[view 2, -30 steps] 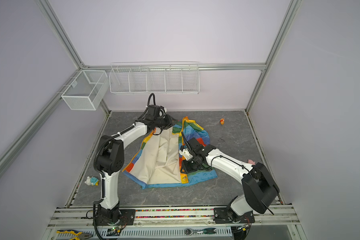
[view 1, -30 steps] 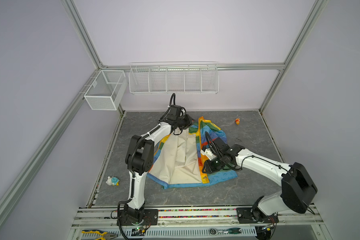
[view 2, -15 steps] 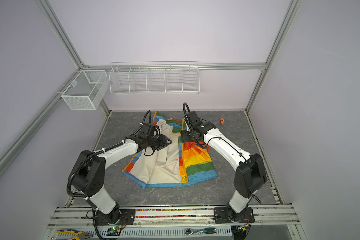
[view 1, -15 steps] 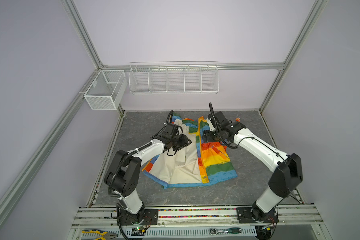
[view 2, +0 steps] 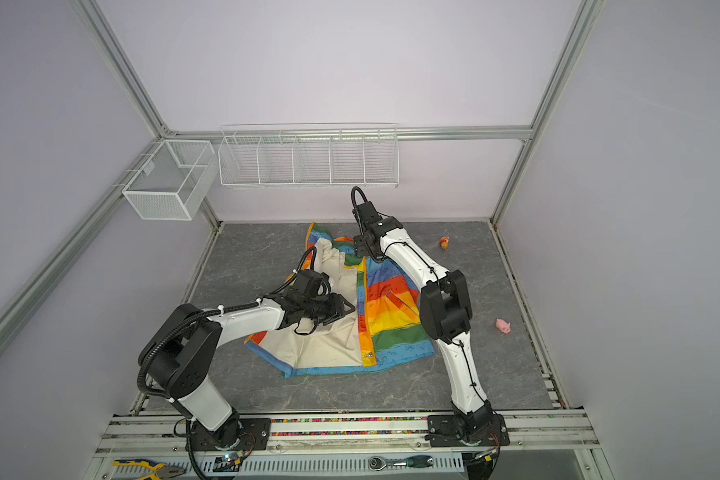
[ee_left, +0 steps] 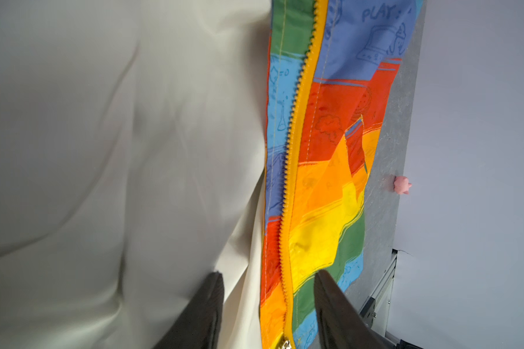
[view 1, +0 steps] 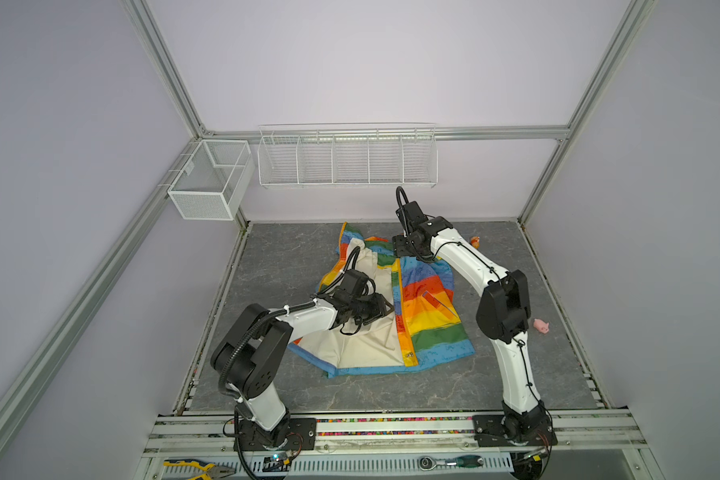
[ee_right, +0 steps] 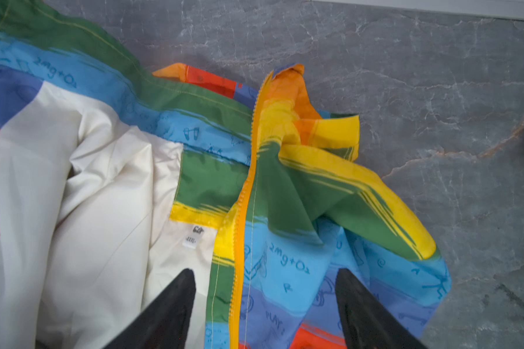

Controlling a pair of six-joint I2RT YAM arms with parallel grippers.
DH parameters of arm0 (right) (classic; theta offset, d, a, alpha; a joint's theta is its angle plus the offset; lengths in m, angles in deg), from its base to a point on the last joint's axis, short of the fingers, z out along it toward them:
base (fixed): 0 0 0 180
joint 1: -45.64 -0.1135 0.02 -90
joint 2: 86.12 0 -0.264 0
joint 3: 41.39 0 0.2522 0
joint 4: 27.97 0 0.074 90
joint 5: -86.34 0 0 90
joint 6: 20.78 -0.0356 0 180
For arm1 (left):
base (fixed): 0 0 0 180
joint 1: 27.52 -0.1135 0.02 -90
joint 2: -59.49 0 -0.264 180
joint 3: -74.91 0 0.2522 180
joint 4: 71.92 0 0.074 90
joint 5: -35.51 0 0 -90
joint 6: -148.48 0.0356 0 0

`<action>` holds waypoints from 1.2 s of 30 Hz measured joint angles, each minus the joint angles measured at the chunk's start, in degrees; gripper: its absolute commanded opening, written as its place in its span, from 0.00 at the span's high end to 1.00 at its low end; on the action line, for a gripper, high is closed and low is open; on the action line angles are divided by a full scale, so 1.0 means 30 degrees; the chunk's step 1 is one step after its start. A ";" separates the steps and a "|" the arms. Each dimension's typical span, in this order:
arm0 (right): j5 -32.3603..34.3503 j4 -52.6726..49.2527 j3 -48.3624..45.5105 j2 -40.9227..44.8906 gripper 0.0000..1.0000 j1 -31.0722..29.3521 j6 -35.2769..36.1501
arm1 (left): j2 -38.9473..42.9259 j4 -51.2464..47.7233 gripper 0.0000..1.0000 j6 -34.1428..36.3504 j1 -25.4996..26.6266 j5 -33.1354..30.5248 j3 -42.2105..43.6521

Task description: Zip up the jacket

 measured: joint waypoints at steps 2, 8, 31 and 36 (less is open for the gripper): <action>-0.0029 -0.0342 0.1297 -0.0918 0.28 0.0270 0.0007 | -0.0226 0.0372 0.50 -0.0153 0.0036 0.0153 0.0000; -0.0634 -0.0925 0.3293 -0.3169 0.46 0.1071 0.0131 | -0.1020 0.1027 0.51 -0.0189 0.0058 0.0372 -0.0066; -0.5763 0.0189 0.1741 -0.1086 0.93 0.2004 0.0146 | -0.4401 0.5005 0.73 -0.1668 0.0182 0.2331 -0.1596; -0.6244 0.0408 0.1719 -0.0364 0.93 0.2521 0.0058 | -0.4481 0.5085 0.97 -0.1872 0.0182 0.2346 -0.1654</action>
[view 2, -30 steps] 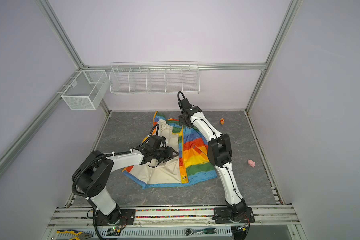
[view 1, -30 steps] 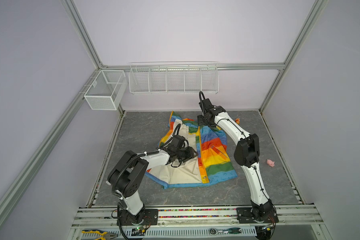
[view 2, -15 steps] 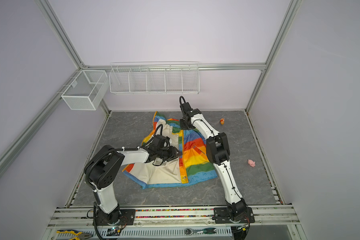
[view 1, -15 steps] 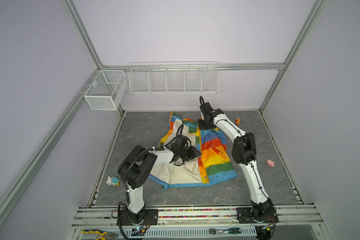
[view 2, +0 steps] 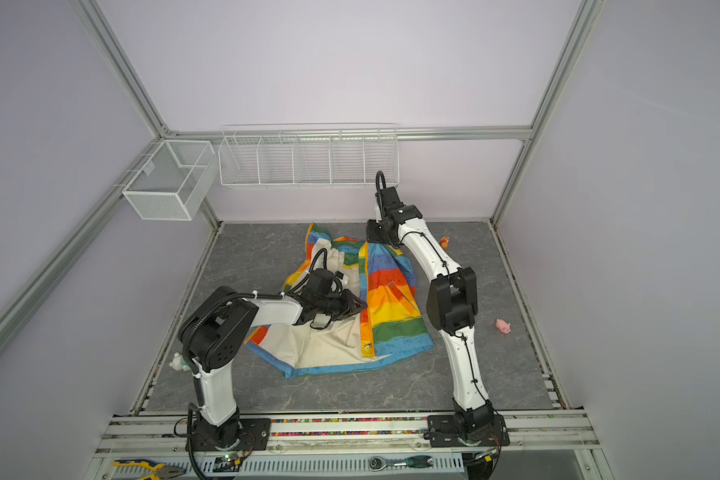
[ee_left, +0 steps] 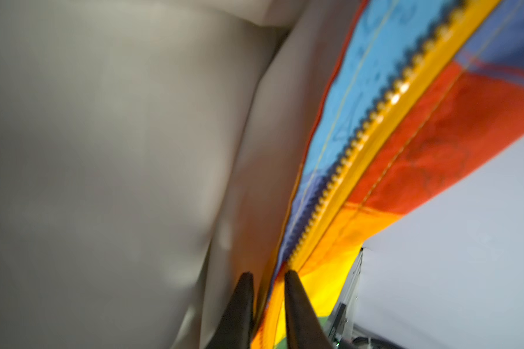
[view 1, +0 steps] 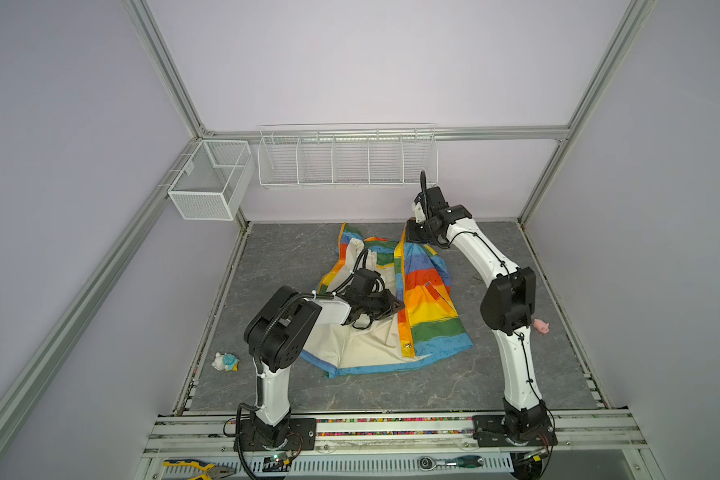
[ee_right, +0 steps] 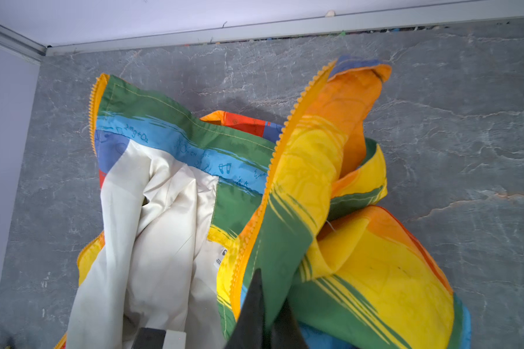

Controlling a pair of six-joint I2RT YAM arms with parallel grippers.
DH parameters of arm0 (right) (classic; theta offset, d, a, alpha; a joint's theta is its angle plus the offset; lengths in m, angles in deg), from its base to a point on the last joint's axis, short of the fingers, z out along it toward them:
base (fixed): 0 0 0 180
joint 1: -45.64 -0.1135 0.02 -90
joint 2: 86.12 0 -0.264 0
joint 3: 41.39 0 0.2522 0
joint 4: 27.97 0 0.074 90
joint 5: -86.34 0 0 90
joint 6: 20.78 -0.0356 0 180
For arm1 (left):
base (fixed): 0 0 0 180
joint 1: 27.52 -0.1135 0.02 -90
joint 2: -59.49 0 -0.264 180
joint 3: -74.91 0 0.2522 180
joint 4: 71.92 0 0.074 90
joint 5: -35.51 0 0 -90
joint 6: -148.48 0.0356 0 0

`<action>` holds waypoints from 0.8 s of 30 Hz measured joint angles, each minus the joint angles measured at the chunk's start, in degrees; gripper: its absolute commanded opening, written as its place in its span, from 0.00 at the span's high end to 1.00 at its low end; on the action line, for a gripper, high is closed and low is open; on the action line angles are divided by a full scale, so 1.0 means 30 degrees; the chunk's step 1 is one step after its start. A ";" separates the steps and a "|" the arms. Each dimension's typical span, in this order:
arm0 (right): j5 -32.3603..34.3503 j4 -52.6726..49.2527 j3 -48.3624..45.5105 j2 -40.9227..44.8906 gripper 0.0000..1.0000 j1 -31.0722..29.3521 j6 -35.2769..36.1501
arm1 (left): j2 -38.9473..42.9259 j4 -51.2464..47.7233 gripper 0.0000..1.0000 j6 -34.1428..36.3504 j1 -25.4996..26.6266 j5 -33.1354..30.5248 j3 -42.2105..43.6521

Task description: Zip up the jacket

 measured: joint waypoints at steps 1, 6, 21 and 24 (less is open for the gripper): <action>-0.0051 0.0015 -0.0036 0.0007 0.93 0.0095 -0.0036 | 0.0000 -0.0029 1.00 0.0015 0.0000 -0.0015 -0.0073; -0.0255 -0.0007 -0.0313 0.0007 0.93 0.0357 -0.0146 | 0.0029 -0.0510 1.00 0.0452 -0.0007 0.0007 -0.0823; -0.2506 0.2047 -0.8925 0.6958 0.29 0.1960 -0.1639 | 0.2208 -0.5129 0.93 0.4612 -0.0889 -0.0051 -0.3789; -0.3315 0.3330 -1.2764 1.0127 0.28 0.1843 -0.2004 | 0.2200 -0.5282 0.75 0.4932 -0.1078 0.0095 -0.3592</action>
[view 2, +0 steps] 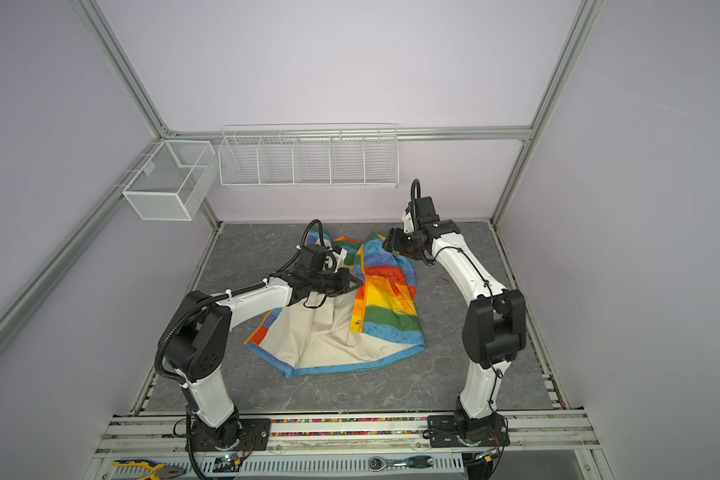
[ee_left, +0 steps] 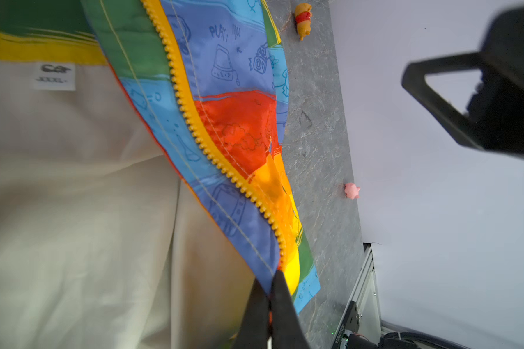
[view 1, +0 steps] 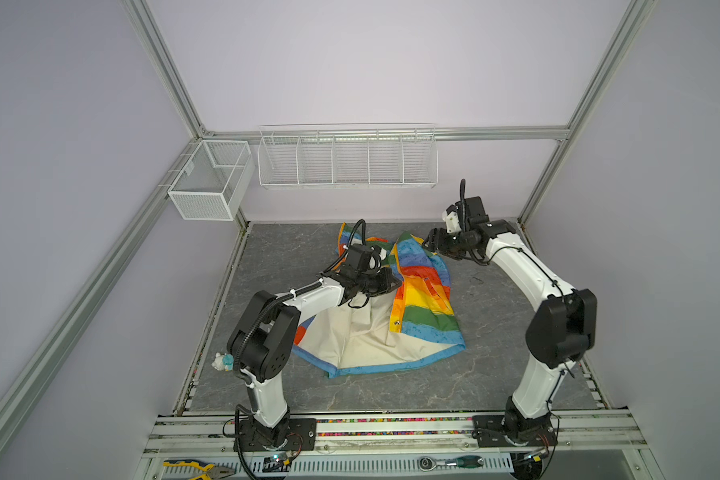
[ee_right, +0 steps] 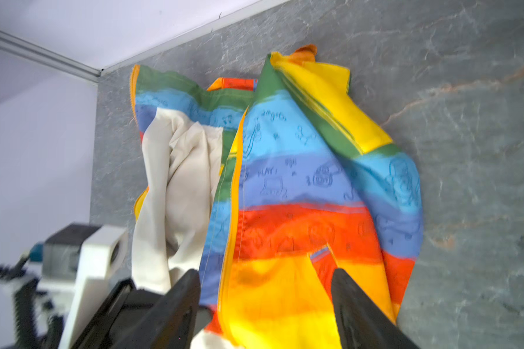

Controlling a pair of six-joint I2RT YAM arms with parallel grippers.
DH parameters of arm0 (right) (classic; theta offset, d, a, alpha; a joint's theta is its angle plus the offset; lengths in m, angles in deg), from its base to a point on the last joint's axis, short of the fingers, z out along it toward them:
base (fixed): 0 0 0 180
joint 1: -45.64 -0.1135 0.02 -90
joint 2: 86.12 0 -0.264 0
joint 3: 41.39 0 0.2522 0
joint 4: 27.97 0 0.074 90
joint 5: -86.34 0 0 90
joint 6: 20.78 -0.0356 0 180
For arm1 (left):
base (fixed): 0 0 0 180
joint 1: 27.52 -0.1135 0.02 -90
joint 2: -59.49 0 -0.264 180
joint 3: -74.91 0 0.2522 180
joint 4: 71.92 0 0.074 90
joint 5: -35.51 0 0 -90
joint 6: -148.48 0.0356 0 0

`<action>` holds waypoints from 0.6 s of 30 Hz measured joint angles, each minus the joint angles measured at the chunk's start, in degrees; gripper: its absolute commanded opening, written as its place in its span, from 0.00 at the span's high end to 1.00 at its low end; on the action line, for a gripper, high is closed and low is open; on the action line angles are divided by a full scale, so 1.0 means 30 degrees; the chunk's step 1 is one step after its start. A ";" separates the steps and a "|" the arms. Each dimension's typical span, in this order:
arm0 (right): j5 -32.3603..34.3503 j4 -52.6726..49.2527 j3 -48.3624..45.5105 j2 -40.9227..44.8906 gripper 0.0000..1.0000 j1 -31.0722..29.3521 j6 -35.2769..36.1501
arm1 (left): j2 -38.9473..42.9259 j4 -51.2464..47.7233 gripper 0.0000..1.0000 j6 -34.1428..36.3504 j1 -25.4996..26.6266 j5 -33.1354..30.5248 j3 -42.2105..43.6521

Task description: Zip up the jacket

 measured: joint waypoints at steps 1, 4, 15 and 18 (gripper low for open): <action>-0.0153 0.0313 -0.0954 0.0794 0.28 -0.0051 -0.0073 | 0.0000 0.0066 0.71 0.0036 0.0000 0.0102 0.0138; -0.0466 0.0969 -0.3497 0.2841 0.28 -0.0175 -0.0146 | -0.0117 0.0262 0.61 0.0277 0.0153 0.0481 0.0648; -0.0510 0.1246 -0.7111 0.5064 0.28 -0.0452 -0.0131 | -0.0918 0.0248 0.59 0.2084 0.1224 0.0364 0.2484; -0.0444 0.1260 -0.7184 0.5391 0.28 -0.0758 -0.0131 | -0.0984 0.0102 0.59 0.2463 0.1224 0.0189 0.2922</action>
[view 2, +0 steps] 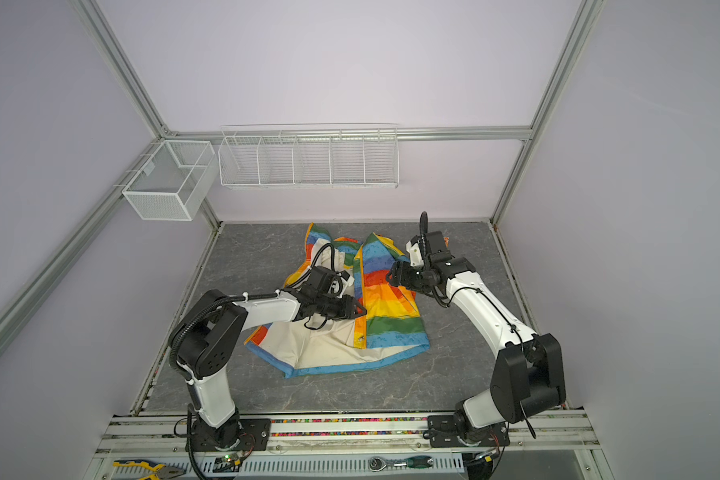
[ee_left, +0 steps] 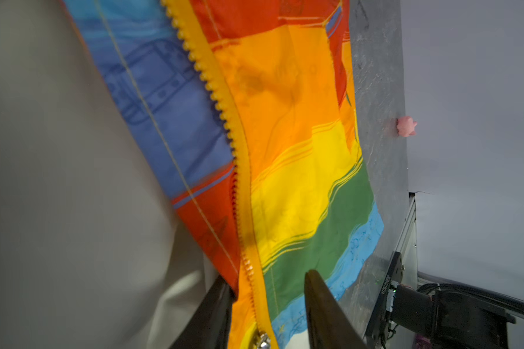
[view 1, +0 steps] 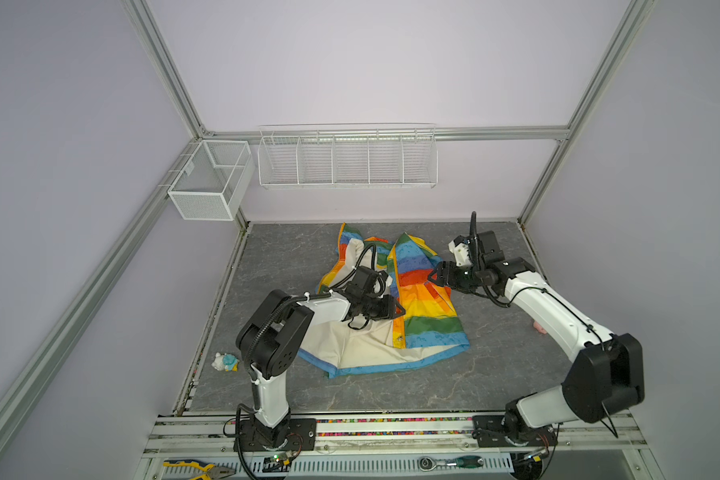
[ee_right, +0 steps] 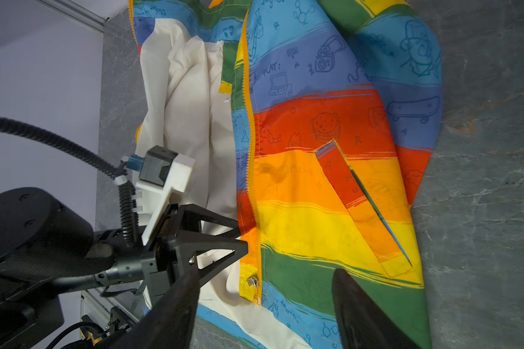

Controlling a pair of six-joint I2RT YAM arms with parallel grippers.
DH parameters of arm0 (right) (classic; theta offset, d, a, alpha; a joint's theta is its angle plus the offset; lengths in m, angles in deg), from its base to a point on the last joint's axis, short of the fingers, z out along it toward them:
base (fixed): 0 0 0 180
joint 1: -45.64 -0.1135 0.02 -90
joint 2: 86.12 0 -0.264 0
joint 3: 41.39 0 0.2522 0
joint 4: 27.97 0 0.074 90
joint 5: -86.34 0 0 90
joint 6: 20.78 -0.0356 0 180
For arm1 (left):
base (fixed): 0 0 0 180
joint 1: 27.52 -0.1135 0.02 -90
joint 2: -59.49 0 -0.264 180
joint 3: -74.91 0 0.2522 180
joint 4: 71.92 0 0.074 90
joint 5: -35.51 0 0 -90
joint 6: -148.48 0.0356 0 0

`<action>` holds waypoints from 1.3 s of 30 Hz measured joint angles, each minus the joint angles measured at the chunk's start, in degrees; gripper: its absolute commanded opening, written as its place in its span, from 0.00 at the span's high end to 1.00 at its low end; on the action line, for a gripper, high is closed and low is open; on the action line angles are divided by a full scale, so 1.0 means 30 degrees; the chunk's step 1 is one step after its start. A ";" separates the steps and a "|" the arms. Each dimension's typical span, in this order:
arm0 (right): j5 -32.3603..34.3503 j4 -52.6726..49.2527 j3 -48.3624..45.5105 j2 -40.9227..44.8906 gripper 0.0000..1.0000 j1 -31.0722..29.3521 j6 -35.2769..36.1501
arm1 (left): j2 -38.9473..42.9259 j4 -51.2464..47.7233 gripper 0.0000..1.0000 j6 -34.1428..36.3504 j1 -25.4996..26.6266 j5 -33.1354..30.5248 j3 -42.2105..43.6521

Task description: Zip up the jacket

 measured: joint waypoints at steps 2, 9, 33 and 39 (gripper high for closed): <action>0.0022 0.0007 -0.0029 0.0109 0.29 -0.0219 -0.0007 | -0.0109 0.0000 0.59 0.0219 0.0022 0.0015 0.0211; 0.0335 0.0015 -0.0219 0.0131 0.30 -0.0852 -0.0015 | -0.0481 0.0670 0.61 0.0364 0.0306 0.0976 0.0576; 0.0867 0.0168 -0.1457 -0.0729 0.33 -0.1537 -0.0291 | -0.1304 0.5792 0.88 -0.3147 0.0831 0.3373 0.1217; 0.0867 0.0204 -0.1450 -0.2871 0.35 -0.2616 -0.0364 | -0.1304 0.5246 1.00 -0.2849 0.0976 0.2965 0.1151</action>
